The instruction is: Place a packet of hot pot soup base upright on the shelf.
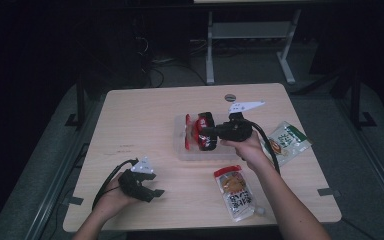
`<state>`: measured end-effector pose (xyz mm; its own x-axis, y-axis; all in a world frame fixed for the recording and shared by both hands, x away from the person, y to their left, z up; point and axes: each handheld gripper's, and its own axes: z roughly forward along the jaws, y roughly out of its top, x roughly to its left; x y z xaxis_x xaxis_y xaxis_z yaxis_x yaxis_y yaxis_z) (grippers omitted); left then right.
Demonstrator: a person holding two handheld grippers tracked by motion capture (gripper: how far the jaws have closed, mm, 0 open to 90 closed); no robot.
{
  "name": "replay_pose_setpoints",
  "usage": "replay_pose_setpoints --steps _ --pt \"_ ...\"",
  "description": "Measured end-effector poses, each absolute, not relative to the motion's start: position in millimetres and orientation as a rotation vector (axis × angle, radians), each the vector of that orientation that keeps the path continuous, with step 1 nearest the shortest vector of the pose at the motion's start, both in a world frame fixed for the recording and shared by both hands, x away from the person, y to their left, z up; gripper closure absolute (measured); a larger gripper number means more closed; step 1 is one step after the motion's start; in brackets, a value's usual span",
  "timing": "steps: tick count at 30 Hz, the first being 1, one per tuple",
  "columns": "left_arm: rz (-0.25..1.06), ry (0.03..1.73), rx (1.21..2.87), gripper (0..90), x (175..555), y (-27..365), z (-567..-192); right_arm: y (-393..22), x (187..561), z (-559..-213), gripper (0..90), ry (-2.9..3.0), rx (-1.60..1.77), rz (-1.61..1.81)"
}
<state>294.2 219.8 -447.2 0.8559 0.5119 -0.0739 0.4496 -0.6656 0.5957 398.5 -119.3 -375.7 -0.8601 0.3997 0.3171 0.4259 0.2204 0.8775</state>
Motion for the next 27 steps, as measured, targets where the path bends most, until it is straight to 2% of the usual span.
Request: replay_pose_setpoints --steps 27 --pt "0.129 0.678 2.421 31.1 294 219 -448 -101 403 -396 89.5 -2.479 -0.834 -1.685"
